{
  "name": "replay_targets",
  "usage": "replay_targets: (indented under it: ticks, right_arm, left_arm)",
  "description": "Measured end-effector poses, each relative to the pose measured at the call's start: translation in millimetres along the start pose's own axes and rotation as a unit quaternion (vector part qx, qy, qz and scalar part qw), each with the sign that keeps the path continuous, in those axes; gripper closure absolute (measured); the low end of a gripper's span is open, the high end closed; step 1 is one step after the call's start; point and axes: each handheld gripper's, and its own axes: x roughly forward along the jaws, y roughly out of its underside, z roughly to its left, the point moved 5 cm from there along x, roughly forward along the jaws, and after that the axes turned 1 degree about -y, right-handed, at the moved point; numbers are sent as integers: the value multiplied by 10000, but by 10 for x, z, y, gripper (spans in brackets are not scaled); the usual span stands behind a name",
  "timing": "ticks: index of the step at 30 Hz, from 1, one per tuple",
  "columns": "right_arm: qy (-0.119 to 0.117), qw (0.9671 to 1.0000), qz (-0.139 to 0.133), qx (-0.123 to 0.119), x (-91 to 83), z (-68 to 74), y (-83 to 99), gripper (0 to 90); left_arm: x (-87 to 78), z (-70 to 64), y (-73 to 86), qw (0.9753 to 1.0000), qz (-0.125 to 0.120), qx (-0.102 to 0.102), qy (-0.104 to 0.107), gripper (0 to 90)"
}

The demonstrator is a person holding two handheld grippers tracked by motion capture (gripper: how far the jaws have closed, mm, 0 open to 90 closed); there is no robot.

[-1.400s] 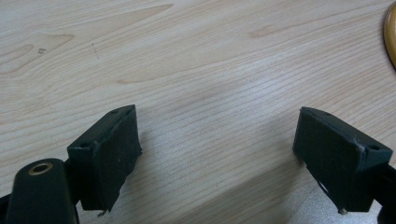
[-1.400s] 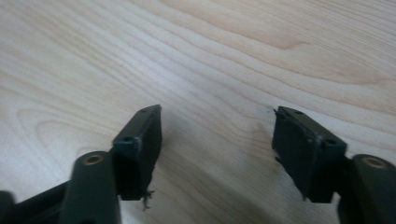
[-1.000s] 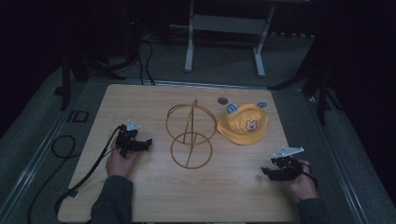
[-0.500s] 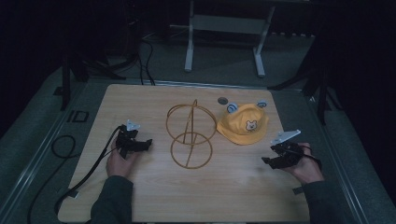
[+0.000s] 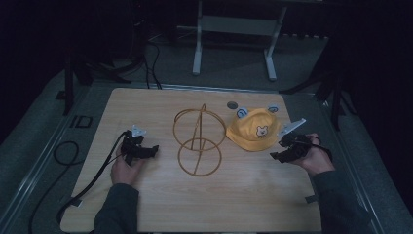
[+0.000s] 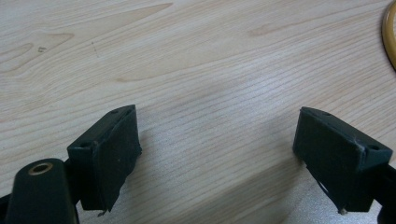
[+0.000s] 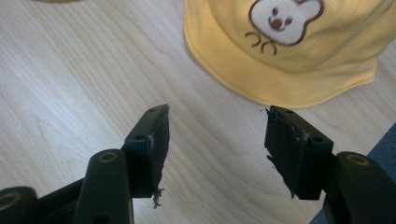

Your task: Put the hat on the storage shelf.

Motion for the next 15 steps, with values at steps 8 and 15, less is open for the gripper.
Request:
replay_targets:
  ticks: [8, 15]
  right_arm:
    - [9, 10000, 29, -66, -52, -74, -177, 389]
    - [39, 9999, 46, -85, -105, -140, -326, 389]
  left_arm:
    - [0, 1, 0, 10000, 2, 3, 1, 145]
    - [1, 0, -1, 10000, -6, -5, 1, 145]
